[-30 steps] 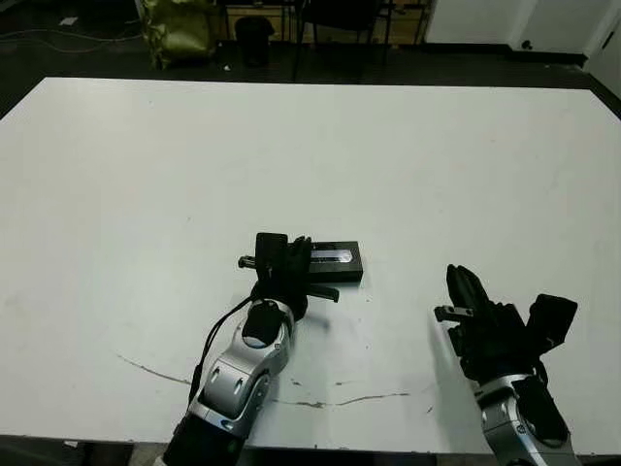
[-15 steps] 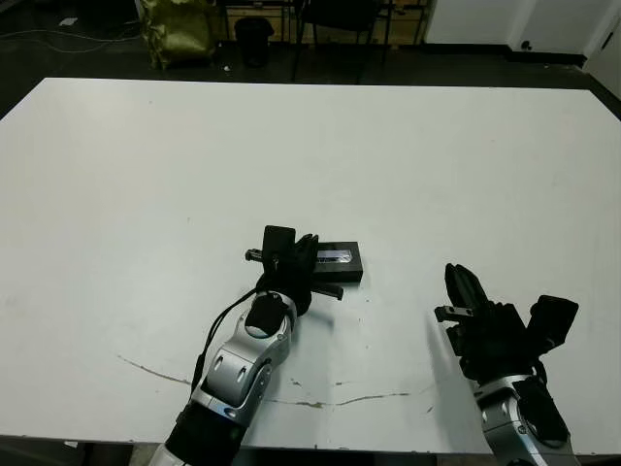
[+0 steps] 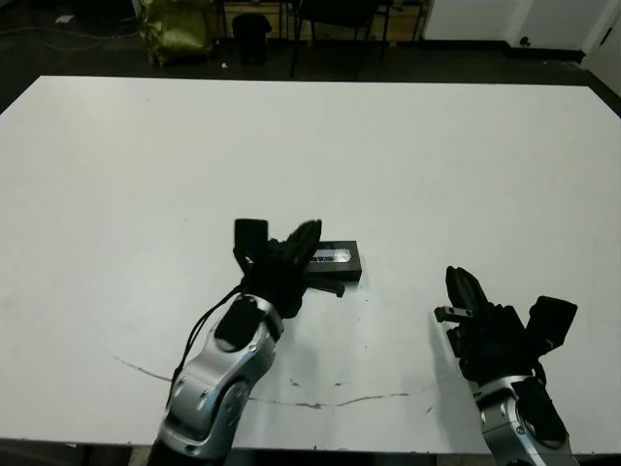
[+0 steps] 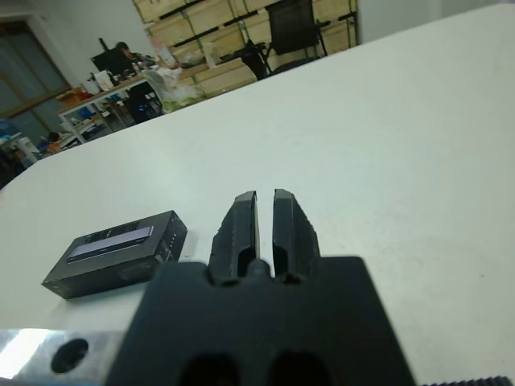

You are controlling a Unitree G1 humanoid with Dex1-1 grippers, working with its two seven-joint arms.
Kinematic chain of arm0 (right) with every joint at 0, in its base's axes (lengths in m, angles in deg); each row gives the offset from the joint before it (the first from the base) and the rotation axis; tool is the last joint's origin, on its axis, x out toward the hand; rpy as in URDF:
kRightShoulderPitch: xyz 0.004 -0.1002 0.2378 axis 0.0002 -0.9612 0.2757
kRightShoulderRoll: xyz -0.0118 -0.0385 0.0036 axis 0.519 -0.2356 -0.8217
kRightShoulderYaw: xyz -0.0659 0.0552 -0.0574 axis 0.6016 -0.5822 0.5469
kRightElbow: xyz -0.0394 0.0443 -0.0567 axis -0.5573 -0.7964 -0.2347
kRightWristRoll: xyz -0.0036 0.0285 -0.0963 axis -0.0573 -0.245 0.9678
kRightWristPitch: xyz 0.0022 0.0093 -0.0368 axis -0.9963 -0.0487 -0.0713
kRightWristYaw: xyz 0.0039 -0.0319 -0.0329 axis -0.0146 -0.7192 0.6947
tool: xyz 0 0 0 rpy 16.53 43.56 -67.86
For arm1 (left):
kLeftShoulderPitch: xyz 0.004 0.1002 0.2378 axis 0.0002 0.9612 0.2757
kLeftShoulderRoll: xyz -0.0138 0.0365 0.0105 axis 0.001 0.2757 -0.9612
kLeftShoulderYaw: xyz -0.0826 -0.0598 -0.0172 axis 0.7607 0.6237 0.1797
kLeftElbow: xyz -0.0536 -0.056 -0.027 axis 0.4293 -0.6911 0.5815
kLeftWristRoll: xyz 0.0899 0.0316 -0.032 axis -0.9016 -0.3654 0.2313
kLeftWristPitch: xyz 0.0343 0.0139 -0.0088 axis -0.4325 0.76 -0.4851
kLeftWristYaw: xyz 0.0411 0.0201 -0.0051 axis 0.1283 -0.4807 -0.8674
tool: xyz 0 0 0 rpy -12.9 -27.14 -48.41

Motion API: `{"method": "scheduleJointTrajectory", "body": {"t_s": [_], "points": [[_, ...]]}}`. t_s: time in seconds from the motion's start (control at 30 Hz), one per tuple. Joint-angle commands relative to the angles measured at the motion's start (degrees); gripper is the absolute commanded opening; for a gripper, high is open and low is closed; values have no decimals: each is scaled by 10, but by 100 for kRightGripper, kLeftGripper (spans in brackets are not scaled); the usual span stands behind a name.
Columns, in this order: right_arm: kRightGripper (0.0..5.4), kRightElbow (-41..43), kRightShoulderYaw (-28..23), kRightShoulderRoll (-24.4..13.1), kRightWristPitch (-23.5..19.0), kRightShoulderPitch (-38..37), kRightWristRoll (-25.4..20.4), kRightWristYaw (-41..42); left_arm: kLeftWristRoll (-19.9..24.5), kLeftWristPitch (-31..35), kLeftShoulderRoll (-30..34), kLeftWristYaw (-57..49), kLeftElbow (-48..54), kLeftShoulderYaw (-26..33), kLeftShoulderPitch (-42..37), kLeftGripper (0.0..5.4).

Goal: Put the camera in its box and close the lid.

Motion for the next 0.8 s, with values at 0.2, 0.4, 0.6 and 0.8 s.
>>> {"method": "scheduleJointTrajectory", "body": {"t_s": [0.2,0.4,0.6,0.8], "points": [[0,-30,-19,1,9,12,-3,-2,32,-58,61,55,27,117,34,3],[0,-33,-38,-3,20,41,-19,8,1,-179,104,95,-55,190,51,3],[0,-44,-28,-14,51,74,42,-2,23,-223,86,90,-136,238,50,3],[0,-66,-29,-1,62,130,69,-30,32,-242,52,61,-160,246,36,3]]}}
